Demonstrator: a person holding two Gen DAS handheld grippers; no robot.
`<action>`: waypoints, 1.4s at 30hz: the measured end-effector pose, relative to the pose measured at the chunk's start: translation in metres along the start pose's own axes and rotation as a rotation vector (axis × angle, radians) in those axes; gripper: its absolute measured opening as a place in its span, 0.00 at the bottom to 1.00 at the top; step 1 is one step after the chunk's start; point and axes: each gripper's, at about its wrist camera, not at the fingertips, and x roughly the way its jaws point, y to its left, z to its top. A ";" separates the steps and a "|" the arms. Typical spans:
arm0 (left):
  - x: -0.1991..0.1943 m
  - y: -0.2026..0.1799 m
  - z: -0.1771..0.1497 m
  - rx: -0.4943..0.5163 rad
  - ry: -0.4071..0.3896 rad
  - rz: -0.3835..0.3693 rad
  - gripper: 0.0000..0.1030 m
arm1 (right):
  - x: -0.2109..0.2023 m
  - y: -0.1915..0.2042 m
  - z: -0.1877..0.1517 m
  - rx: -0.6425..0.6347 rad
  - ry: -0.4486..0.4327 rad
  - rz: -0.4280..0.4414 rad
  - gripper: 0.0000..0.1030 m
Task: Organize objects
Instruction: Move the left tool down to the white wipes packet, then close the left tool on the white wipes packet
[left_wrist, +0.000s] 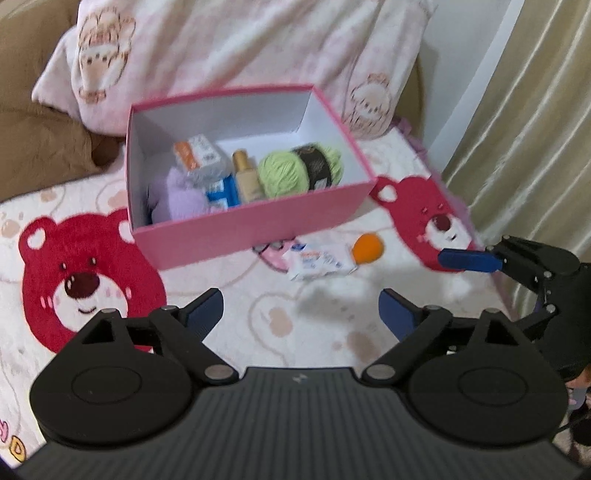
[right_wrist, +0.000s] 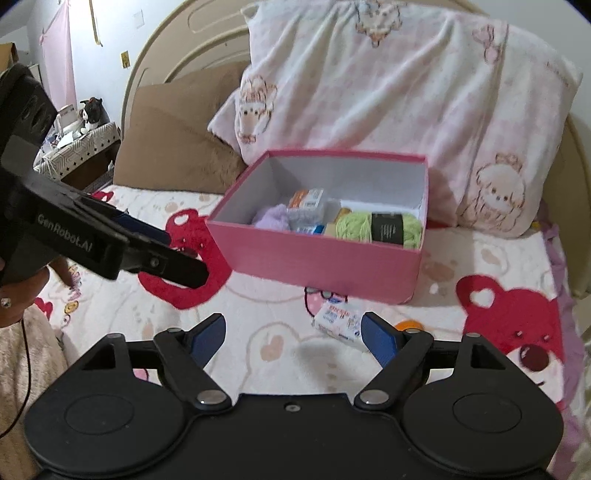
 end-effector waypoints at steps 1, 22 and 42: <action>0.006 0.003 -0.003 -0.006 -0.001 -0.003 0.89 | 0.007 -0.002 -0.003 0.008 0.009 0.002 0.82; 0.144 0.026 -0.021 -0.060 -0.071 -0.114 0.67 | 0.131 -0.054 -0.044 0.200 0.183 -0.091 0.82; 0.168 0.031 -0.042 -0.192 -0.035 -0.197 0.31 | 0.143 -0.038 -0.044 0.090 0.109 -0.094 0.66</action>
